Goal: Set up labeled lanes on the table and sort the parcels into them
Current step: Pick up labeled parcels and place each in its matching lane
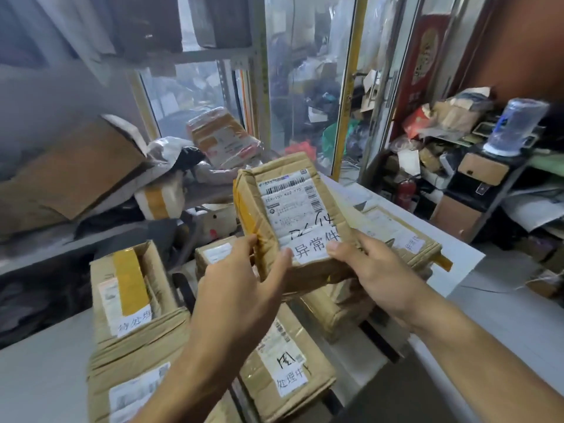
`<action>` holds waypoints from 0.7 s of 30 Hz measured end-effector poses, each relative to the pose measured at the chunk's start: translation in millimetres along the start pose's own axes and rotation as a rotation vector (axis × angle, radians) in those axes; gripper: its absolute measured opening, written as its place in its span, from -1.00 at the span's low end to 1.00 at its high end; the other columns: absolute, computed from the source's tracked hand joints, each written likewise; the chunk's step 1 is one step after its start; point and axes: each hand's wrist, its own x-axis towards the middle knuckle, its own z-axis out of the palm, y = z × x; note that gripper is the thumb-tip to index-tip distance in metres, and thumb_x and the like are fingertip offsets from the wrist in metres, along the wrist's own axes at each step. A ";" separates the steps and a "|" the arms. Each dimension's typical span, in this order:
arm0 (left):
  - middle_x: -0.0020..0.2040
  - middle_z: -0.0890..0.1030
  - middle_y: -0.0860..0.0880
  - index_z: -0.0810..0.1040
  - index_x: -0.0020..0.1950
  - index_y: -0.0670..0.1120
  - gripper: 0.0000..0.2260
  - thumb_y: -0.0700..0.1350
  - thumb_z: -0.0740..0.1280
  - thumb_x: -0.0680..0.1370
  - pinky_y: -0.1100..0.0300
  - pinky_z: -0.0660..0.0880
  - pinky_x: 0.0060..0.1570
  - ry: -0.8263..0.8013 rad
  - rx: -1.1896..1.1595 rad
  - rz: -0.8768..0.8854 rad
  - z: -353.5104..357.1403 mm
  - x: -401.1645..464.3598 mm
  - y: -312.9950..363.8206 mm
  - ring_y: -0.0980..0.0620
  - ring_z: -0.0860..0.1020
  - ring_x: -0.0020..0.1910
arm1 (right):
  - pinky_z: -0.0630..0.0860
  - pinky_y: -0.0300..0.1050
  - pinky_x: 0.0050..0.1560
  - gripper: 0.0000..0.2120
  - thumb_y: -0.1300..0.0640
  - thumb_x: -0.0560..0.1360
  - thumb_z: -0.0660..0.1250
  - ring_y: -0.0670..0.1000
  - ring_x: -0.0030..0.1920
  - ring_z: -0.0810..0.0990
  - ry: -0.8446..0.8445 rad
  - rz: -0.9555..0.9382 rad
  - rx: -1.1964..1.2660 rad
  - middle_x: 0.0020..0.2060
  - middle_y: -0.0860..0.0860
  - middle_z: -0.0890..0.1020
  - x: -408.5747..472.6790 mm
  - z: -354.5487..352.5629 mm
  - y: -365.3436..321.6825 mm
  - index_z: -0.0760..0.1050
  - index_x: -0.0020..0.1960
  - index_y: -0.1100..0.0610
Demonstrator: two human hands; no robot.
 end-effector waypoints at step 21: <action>0.23 0.54 0.10 0.44 0.40 -0.04 -0.58 0.15 0.18 0.64 0.07 0.46 0.19 0.009 -0.223 -0.113 158.7 210.1 69.6 0.14 0.49 0.15 | 0.64 0.10 0.02 -0.58 -0.21 0.29 0.33 0.08 -0.06 0.63 0.170 0.197 0.026 0.02 0.13 0.61 288.6 -185.5 80.3 0.46 0.01 0.05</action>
